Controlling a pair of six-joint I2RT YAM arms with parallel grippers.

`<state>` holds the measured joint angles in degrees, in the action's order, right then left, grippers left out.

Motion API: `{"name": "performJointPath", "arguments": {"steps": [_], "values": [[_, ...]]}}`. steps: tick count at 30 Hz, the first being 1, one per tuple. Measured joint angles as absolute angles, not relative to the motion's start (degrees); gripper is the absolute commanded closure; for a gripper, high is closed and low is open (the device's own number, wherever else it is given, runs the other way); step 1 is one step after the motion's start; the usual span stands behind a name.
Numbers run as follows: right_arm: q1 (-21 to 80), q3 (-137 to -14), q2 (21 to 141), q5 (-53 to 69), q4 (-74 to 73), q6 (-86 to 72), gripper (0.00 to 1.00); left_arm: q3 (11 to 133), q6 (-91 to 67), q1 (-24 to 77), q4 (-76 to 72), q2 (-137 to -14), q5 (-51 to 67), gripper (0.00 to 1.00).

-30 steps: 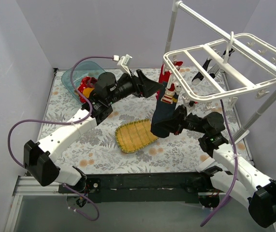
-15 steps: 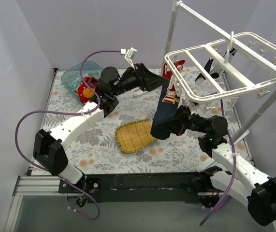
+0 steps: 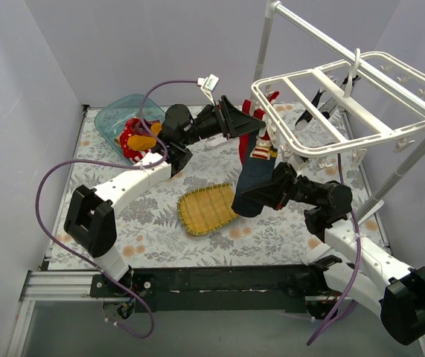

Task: Remove the socks clipped to the hanger
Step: Remove the sock from the hanger.

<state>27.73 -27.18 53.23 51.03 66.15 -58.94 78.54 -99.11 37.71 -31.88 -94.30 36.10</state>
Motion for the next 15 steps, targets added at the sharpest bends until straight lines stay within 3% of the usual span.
{"name": "performJointPath", "arguments": {"steps": [15], "values": [[27.73,-27.07,53.23,50.94,66.37,-60.07,0.99,78.87,-108.51,37.71,-39.94,-96.20,36.71,0.36]]}}
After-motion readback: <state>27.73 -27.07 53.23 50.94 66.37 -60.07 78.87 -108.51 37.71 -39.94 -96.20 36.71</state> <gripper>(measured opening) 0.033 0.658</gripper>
